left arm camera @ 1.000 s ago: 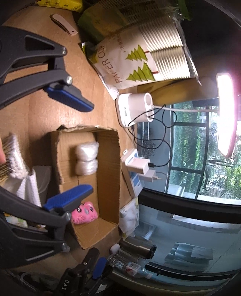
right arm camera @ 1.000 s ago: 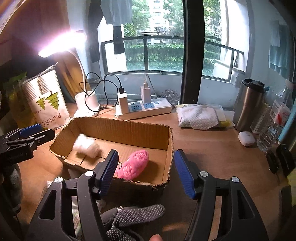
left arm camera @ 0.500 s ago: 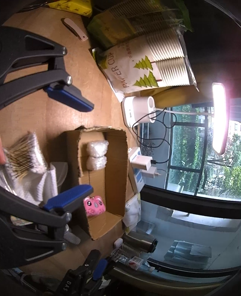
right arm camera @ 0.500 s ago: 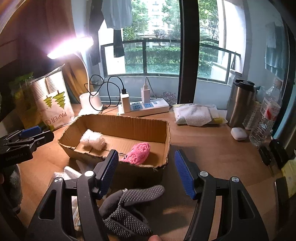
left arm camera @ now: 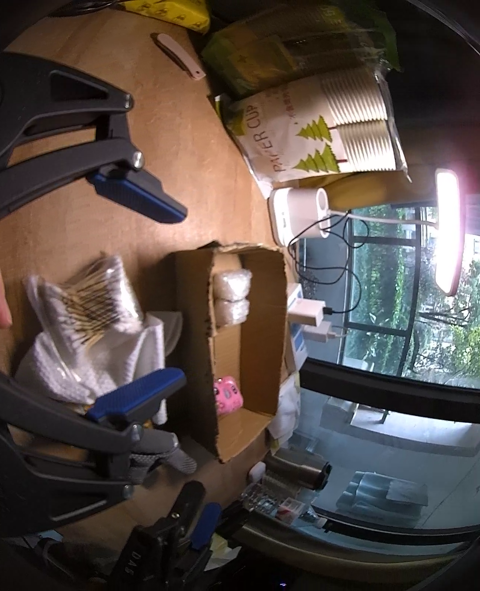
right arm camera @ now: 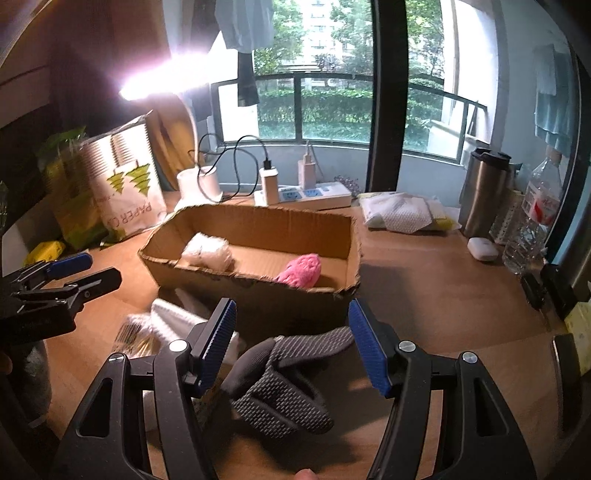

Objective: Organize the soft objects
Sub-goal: 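Grasp the grey dotted glove with the right tool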

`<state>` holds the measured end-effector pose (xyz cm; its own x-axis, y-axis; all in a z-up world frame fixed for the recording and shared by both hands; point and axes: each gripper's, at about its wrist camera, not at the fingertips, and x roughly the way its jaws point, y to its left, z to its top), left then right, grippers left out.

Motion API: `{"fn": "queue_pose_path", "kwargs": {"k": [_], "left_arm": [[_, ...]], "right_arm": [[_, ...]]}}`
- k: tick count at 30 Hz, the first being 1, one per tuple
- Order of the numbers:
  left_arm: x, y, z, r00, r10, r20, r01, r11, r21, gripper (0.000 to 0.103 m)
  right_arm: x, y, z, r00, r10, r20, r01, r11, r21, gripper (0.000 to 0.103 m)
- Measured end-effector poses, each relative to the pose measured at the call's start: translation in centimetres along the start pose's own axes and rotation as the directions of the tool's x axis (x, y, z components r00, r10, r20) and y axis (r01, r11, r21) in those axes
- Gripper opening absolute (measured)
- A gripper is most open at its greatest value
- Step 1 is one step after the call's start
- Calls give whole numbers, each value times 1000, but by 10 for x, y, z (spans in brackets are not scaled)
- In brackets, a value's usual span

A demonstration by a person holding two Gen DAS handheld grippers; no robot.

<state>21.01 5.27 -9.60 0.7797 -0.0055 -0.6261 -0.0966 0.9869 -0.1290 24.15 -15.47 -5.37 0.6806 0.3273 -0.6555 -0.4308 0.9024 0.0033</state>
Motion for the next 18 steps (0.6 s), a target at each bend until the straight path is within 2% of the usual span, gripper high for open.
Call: {"fn": "queue_pose_path", "kwargs": {"k": [18], "left_arm": [[3,-20,-37,997,-31,-74,34,999,31,82]], "right_arm": [[18,10,-41,995,36,-96,-38,999,-10,66]]}}
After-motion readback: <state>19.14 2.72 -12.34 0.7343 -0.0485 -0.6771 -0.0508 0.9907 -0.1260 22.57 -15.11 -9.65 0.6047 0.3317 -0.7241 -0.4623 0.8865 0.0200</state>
